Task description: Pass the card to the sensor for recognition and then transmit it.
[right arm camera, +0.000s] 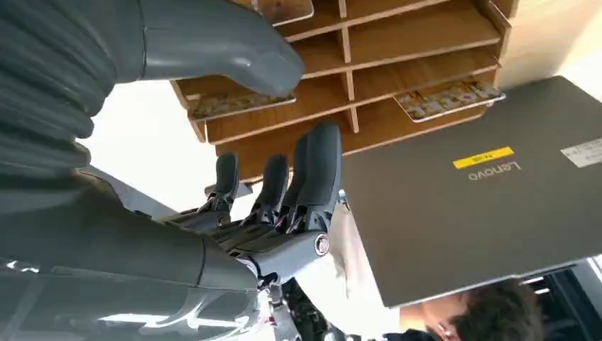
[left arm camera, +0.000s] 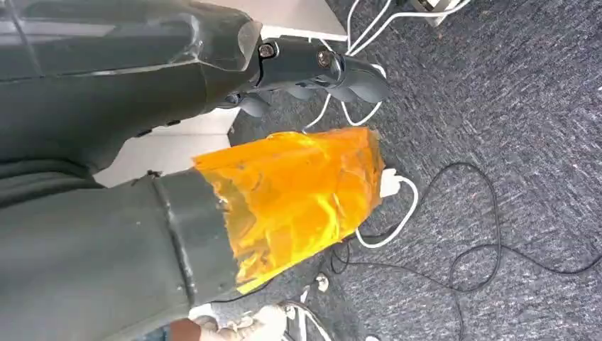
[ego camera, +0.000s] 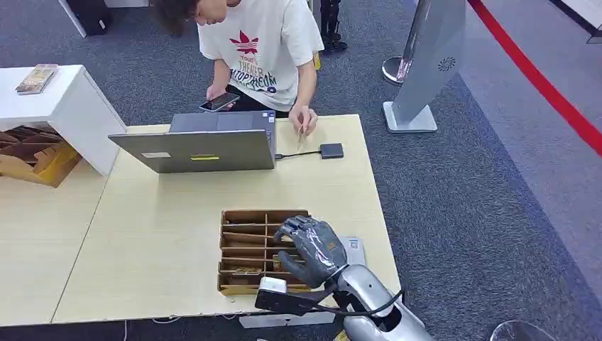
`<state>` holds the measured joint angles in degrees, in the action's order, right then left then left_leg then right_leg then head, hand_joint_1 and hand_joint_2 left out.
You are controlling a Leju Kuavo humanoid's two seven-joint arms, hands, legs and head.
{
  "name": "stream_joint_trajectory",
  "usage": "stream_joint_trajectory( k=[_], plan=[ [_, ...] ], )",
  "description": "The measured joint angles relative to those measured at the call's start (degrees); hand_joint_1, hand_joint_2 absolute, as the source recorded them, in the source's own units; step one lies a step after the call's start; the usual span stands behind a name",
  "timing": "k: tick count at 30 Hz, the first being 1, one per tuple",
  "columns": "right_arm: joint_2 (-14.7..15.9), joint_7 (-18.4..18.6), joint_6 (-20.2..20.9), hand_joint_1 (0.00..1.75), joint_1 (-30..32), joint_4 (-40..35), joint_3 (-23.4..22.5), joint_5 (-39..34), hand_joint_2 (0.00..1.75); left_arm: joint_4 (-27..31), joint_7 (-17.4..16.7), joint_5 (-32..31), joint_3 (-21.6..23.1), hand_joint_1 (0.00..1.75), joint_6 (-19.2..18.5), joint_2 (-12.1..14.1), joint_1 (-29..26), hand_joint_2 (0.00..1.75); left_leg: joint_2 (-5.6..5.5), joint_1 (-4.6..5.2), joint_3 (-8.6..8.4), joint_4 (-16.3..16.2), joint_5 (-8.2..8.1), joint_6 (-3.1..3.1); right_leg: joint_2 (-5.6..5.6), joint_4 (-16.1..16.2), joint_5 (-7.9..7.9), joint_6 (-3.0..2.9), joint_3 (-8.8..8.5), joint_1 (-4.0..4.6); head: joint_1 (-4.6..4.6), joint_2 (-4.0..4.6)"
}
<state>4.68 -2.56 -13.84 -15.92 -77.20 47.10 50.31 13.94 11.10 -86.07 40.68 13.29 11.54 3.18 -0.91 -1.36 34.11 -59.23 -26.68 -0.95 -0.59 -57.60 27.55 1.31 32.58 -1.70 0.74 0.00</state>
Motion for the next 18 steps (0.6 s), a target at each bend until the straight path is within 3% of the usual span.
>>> stream_joint_trajectory(
  k=[18],
  plan=[
    [0.00,0.61,-1.38,0.89,-0.51,2.18,0.04,-0.26,1.75,0.00,0.70,-0.35,2.27,0.00,0.13,0.52,0.11,0.00,0.00,0.00,-0.01,0.00,0.00,0.00,0.00,0.00,0.00,0.00,0.00,0.00,0.00,0.00]
  ],
)
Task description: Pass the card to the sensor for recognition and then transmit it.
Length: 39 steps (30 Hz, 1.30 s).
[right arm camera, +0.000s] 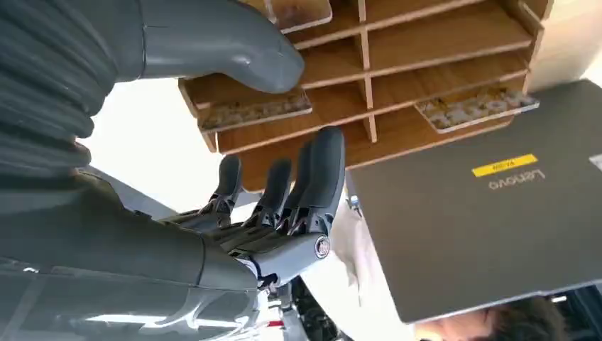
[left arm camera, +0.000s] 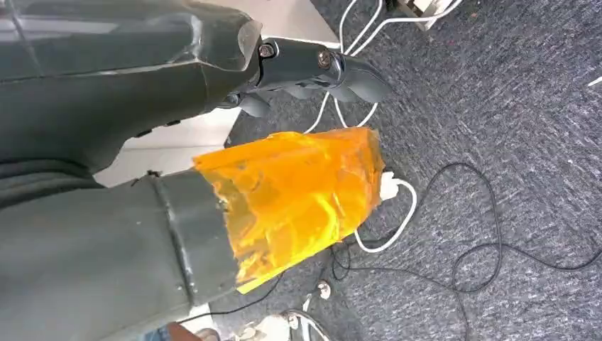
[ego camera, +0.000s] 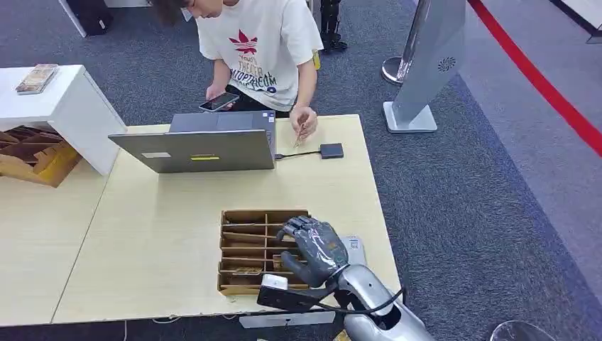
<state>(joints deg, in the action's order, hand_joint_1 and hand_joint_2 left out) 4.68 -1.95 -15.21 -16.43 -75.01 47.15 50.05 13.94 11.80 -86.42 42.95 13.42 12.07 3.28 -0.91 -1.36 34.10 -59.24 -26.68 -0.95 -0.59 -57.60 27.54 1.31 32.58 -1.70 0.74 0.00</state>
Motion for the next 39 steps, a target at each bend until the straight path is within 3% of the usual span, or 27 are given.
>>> stream_joint_trajectory(
  k=[30,31,33,35,39],
  plan=[
    [-0.07,1.01,-0.83,0.89,-1.46,4.07,-0.77,0.17,1.75,0.00,0.94,-0.94,5.86,0.00,0.83,1.11,0.65,0.00,0.00,0.00,0.00,0.00,0.00,0.00,0.00,0.00,0.00,0.00,0.00,0.00,0.00,0.00],
    [-0.09,1.01,-0.79,1.03,-1.46,4.11,-0.79,0.13,1.75,0.00,0.98,-1.01,5.97,0.00,0.85,1.18,0.66,0.00,0.00,0.00,0.00,0.00,0.00,0.00,0.00,0.00,0.00,0.00,0.00,0.00,0.00,0.00],
    [-0.11,1.01,-0.66,1.08,-1.47,4.37,-0.79,-0.11,1.75,0.00,1.03,-1.01,6.10,0.00,0.92,1.29,0.71,0.00,0.00,0.00,0.00,0.00,0.00,0.00,0.00,0.00,0.00,0.00,0.00,0.00,0.00,0.00],
    [-0.11,1.01,-0.61,1.66,-1.49,4.55,-0.79,-0.20,1.75,0.00,1.09,-1.05,6.45,0.00,0.94,1.36,0.77,0.00,0.00,0.00,0.00,0.00,0.00,0.00,0.00,0.00,0.00,0.00,0.00,0.00,0.00,0.00],
    [-0.11,1.01,-0.64,1.75,-1.72,4.90,-0.87,-0.26,1.75,0.00,1.33,-1.38,7.30,0.00,0.98,1.42,0.87,0.00,0.00,0.00,-0.01,0.00,0.00,0.00,0.00,0.00,0.00,0.00,0.00,0.00,0.00,0.00]
  ],
)
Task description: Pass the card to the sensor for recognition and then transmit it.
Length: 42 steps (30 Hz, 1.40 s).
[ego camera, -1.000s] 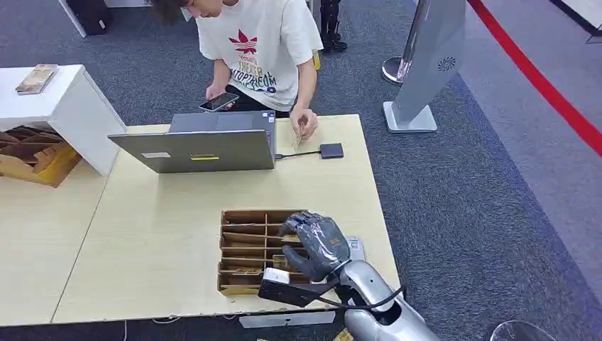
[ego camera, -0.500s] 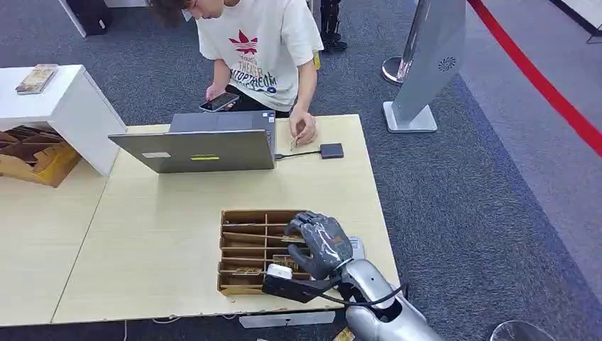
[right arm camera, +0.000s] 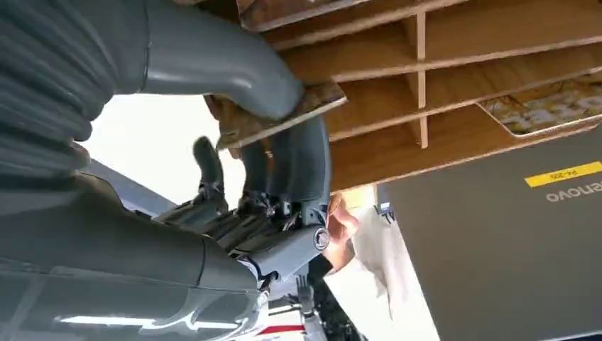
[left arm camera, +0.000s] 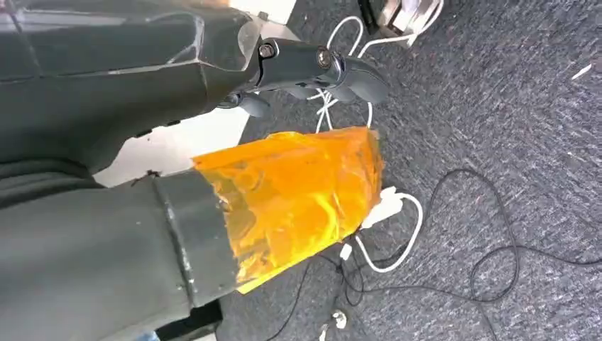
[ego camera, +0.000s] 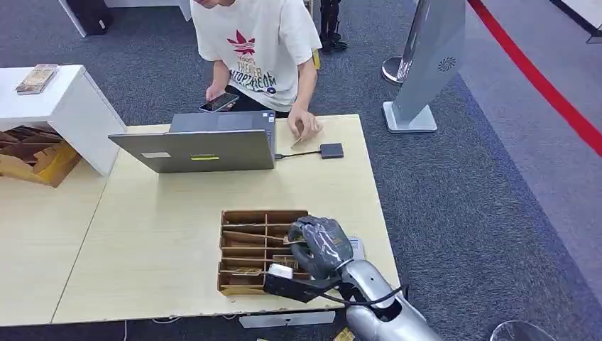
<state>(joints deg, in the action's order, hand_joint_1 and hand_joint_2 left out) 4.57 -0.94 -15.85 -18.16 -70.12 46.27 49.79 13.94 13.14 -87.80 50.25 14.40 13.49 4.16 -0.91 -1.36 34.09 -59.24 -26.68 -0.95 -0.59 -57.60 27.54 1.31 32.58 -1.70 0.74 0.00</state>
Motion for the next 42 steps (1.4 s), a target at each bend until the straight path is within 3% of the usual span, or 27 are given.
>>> stream_joint_trajectory(
  k=[19,26,30,32,35,42],
  plan=[
    [-0.02,-1.36,-0.92,1.75,-0.53,0.61,-0.06,-1.80,1.75,0.02,0.87,0.06,2.58,0.00,0.65,0.70,0.28,0.00,0.00,0.00,-0.01,0.00,0.00,0.00,0.00,0.00,0.00,0.00,0.00,0.00,-0.02,0.00],
    [-0.18,-8.20,-7.79,1.75,1.81,-8.86,-3.04,-12.12,1.75,0.02,0.72,0.61,4.57,0.00,1.90,1.24,0.15,0.00,0.00,0.00,0.01,0.00,0.00,0.00,0.01,0.00,0.00,0.00,0.00,0.00,0.00,0.00],
    [-1.27,-15.75,-11.17,1.75,4.26,-18.50,-6.88,-26.44,1.75,0.02,0.20,1.20,5.81,0.00,2.19,1.31,0.03,0.00,0.00,0.00,0.01,0.00,0.00,0.00,0.01,0.00,0.01,0.00,0.01,0.00,0.00,0.00],
    [-1.92,-18.45,-9.28,1.75,5.42,-23.11,-8.59,-35.80,1.75,0.02,0.20,1.64,6.32,0.00,2.19,1.31,-0.01,0.00,-0.01,0.00,0.01,0.00,0.00,0.00,0.02,0.00,0.01,0.00,0.00,0.00,-0.02,0.00],
    [-2.40,-19.80,-3.21,1.75,6.49,-28.92,-10.41,-49.08,1.75,0.04,0.53,2.05,7.23,0.00,2.12,1.33,0.09,0.00,0.01,0.00,-0.01,0.00,0.00,0.00,0.01,0.00,0.00,0.00,0.01,0.00,0.00,0.00],
    [-2.58,-20.41,1.16,1.75,7.06,-32.98,-12.00,-52.33,1.75,0.04,1.72,2.08,8.65,0.00,1.77,1.33,0.54,0.00,0.01,0.00,-0.03,0.00,0.01,0.00,0.00,0.00,-0.01,-0.01,-0.01,0.00,0.00,0.00]
  ],
)
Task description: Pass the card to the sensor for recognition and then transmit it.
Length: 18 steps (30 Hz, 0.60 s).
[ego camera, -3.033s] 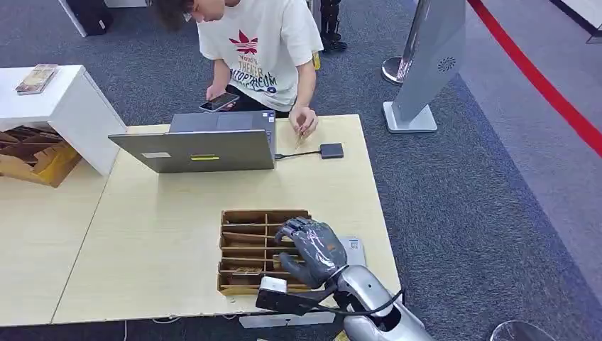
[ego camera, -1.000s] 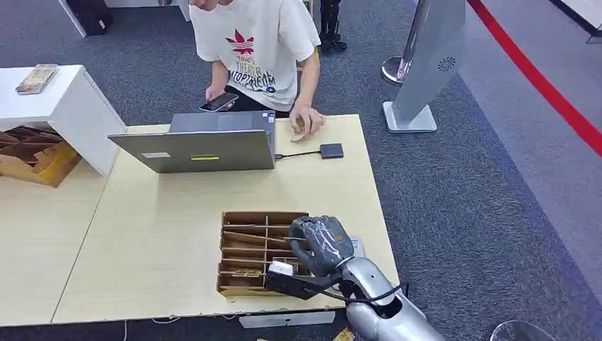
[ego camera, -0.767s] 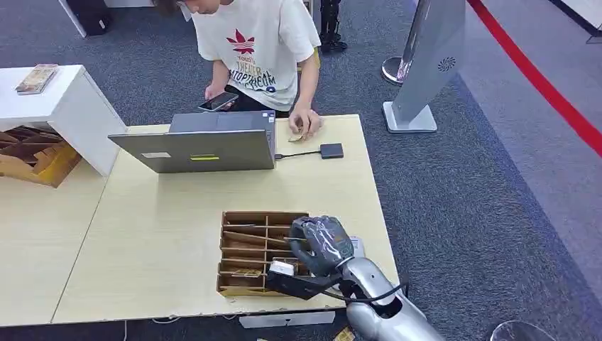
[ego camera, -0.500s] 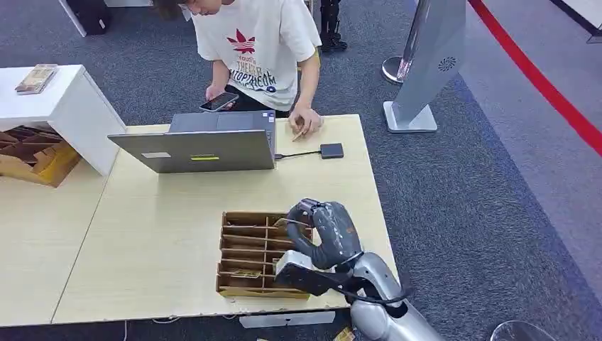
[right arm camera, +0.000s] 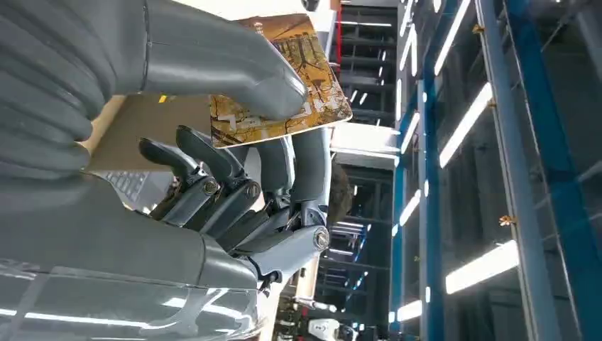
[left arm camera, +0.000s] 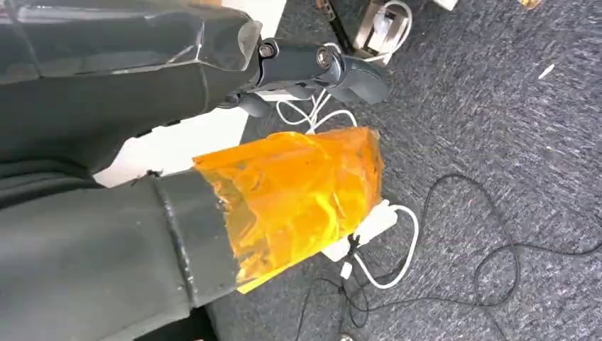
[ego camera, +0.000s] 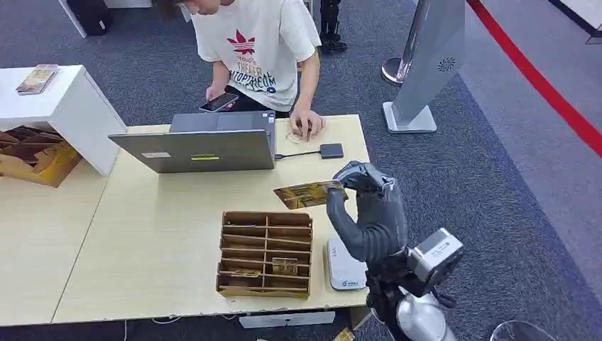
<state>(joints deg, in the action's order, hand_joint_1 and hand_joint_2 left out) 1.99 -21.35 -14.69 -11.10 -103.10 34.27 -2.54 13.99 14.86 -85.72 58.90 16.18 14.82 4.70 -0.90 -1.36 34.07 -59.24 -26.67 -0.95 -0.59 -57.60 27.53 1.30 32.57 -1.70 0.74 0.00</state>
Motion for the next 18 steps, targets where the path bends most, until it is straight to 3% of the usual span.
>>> stream_joint_trajectory(
  k=[9,18],
  plan=[
    [-0.59,0.11,1.16,1.75,-0.83,0.15,0.07,1.60,1.75,0.02,1.23,-0.61,1.25,0.00,-0.33,0.02,1.11,0.00,-0.01,0.00,0.02,0.00,0.00,0.00,0.00,0.00,0.00,0.00,-0.01,0.00,0.00,0.00],
    [-2.95,2.36,2.14,1.75,-8.61,4.07,3.04,7.74,1.75,0.02,4.33,-2.30,3.13,0.00,-1.25,0.00,4.39,0.00,-0.02,-0.01,0.01,0.00,0.08,-0.06,0.01,-0.06,-0.04,-0.01,-0.01,0.00,0.00,0.00]
  ],
)
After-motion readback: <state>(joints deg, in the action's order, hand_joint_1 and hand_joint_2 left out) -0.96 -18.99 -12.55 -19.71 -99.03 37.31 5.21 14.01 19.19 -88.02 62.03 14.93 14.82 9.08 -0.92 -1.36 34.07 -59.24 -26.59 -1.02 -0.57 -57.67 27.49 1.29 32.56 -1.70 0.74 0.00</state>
